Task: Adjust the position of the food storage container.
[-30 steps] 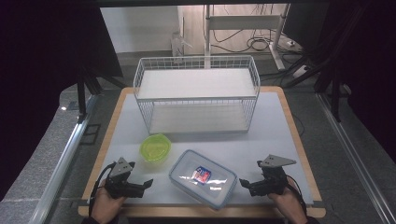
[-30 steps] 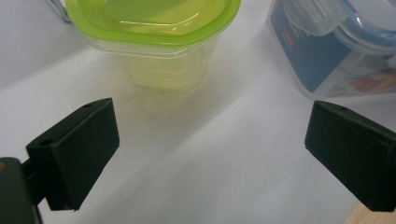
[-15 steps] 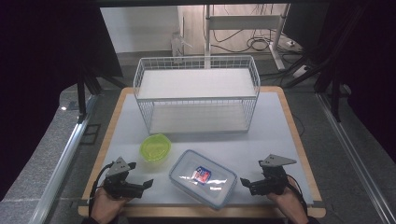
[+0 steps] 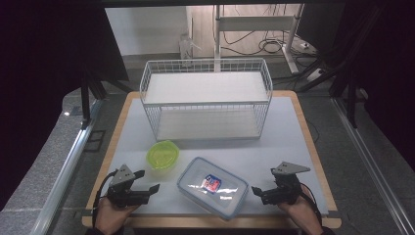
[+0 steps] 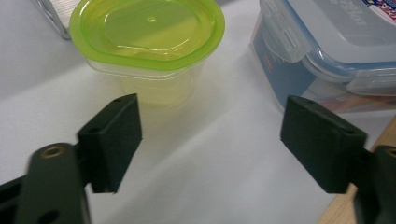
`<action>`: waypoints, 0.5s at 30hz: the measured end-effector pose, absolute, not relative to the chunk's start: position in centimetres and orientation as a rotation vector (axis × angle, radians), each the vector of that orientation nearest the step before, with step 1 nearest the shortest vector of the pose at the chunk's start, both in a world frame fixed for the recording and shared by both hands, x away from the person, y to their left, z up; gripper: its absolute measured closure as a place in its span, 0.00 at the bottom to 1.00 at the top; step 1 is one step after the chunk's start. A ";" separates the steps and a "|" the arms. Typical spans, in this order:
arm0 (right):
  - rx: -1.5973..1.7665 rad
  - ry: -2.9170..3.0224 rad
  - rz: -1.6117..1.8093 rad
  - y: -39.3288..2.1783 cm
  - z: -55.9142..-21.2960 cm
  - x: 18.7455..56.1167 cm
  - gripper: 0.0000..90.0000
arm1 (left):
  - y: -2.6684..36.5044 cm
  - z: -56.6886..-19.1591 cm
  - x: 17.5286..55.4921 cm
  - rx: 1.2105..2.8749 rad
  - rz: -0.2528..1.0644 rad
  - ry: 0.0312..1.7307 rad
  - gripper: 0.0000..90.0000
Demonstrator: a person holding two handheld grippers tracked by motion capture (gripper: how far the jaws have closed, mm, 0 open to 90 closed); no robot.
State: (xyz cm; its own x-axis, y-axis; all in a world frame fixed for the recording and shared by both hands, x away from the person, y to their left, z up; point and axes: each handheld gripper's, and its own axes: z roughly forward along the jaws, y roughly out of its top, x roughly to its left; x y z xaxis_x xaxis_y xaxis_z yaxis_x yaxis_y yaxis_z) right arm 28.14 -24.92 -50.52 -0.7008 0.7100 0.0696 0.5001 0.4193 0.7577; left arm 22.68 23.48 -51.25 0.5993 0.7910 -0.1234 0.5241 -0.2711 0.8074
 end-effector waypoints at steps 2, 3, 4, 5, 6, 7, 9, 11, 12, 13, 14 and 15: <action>1.056 2.415 1.153 -24.9 -50.5 28.2 0.00 | 23.5 -51.1 22.7 1.942 0.360 1.035 0.30; 1.057 2.415 1.150 -25.0 -50.5 28.2 0.00 | 23.6 -50.9 22.7 1.936 0.344 1.026 0.31; 1.057 2.414 1.149 -25.0 -50.5 28.2 0.00 | 23.6 -50.8 22.7 1.930 0.331 1.017 0.33; 1.057 2.415 1.149 -25.0 -50.5 28.2 0.00 | 23.6 -50.8 22.7 1.930 0.331 1.017 0.37; 1.060 2.411 1.149 -25.0 -50.6 28.2 0.00 | 23.5 -50.4 22.7 1.920 0.326 1.005 0.40; 1.064 2.410 1.146 -25.0 -50.6 28.3 0.00 | 23.4 -50.2 22.7 1.917 0.328 1.001 0.43; 1.079 2.408 1.147 -25.1 -50.6 28.3 0.00 | 23.2 -49.9 22.8 1.915 0.340 0.997 0.50; 1.095 2.400 1.151 -25.1 -50.6 28.3 0.00 | 22.7 -49.5 23.0 1.929 0.351 0.988 0.56; 1.094 2.397 1.151 -25.0 -50.5 28.3 0.00 | 22.6 -49.5 23.1 1.935 0.352 0.980 0.61; 1.094 2.395 1.151 -25.0 -50.5 28.3 0.00 | 22.3 -49.3 23.2 1.943 0.351 0.971 0.65; 1.093 2.394 1.149 -25.0 -50.5 28.2 0.00 | 21.9 -49.2 23.5 1.950 0.358 0.965 0.68; 1.091 2.392 1.148 -25.0 -50.5 28.2 0.00 | 21.8 -49.2 23.5 1.952 0.362 0.963 0.74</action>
State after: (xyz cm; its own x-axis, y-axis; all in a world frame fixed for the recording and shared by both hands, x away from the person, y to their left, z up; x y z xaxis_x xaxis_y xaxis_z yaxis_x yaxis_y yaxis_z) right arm 28.24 -25.02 -50.47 -0.6790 0.7304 0.0740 0.5148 0.4018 0.7573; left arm 23.54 21.78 -49.16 0.6536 0.7472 -0.1202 0.4835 -0.2900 0.8259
